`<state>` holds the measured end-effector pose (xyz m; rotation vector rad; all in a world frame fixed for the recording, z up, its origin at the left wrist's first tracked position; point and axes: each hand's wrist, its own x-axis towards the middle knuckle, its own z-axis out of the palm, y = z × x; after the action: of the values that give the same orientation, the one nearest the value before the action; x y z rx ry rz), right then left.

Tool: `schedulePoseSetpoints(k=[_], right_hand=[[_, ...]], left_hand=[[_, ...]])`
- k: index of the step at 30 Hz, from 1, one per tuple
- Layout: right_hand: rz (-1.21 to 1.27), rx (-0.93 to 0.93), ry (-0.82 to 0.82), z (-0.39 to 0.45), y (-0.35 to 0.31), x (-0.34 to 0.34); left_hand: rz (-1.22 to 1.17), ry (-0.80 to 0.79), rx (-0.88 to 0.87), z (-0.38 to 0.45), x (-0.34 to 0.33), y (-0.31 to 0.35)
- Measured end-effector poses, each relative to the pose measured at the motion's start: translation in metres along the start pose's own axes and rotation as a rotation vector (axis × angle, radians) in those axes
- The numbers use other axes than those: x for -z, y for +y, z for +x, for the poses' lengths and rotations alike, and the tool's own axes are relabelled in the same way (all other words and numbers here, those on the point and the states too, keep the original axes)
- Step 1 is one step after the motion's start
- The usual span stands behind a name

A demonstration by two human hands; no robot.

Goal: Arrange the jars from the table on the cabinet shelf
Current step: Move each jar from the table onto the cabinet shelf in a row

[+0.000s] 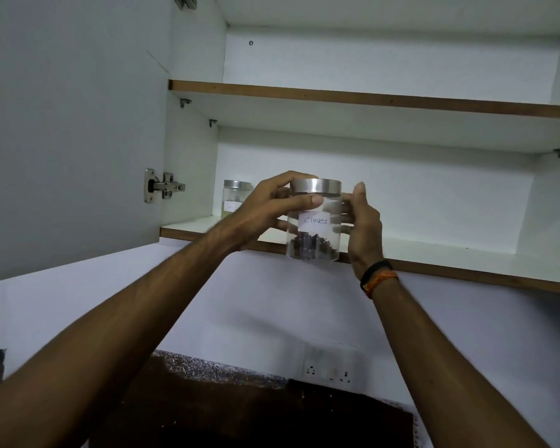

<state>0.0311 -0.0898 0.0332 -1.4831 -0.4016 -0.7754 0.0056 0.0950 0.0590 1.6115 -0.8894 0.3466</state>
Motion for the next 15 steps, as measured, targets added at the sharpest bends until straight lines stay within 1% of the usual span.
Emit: schedulePoseSetpoints(k=[2,5,7,11,15], right_hand=[[-0.25,0.062,0.043,0.008,0.013,0.0],[-0.668,0.141,0.027,0.018,0.041,0.004],[-0.874,0.218,0.057,0.021,0.054,0.003],[-1.084,0.291,0.191,0.02,0.062,-0.009],[-1.182,0.332,0.27,0.019,0.067,-0.016]], left_hand=[[-0.015,0.017,0.001,0.004,0.007,-0.003],[-0.012,0.026,0.014,0.013,0.019,-0.012],[-0.005,0.027,0.024,0.02,0.027,-0.019],[-0.015,0.02,0.041,0.033,0.044,-0.034],[-0.02,0.021,0.065,0.049,0.059,-0.052]])
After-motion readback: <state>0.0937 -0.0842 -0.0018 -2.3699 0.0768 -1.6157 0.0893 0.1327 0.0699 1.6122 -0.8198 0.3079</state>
